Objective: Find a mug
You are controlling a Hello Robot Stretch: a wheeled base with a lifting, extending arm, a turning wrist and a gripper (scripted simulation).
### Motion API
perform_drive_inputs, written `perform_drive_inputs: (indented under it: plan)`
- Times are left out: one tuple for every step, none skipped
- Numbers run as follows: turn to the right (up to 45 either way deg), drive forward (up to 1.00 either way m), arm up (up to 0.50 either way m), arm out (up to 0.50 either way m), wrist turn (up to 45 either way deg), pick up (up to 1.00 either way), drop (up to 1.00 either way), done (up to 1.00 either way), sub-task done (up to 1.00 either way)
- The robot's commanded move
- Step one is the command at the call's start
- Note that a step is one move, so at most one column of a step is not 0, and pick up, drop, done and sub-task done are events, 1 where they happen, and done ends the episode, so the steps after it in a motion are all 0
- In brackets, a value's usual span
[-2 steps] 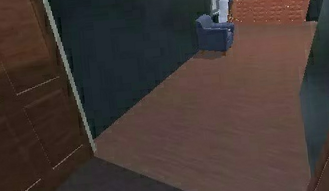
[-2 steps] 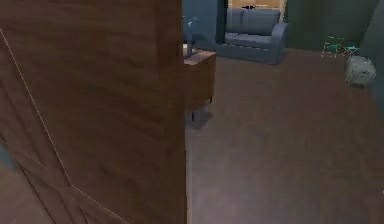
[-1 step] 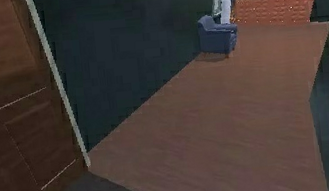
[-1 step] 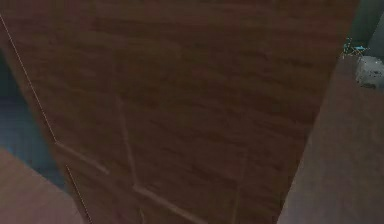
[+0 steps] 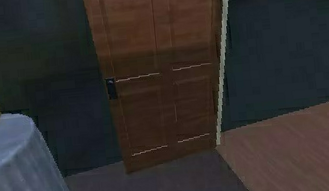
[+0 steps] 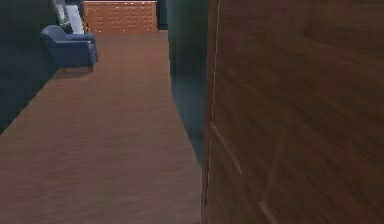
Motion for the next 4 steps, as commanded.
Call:
perform_drive_inputs:
  plan:
    - [-12.0, 0.0, 0.0, 0.0, 0.0, 0.0, 0.0, 0.0, 0.0]
    - [0.0, 0.1, 0.0, 0.0, 0.0, 0.0, 0.0, 0.0, 0.0]
    - [-45.0, 0.0, 0.0, 0.0, 0.0, 0.0, 0.0, 0.0, 0.0]
    - [-36.0, 0.0, 0.0, 0.0, 0.0, 0.0, 0.0, 0.0, 0.0]
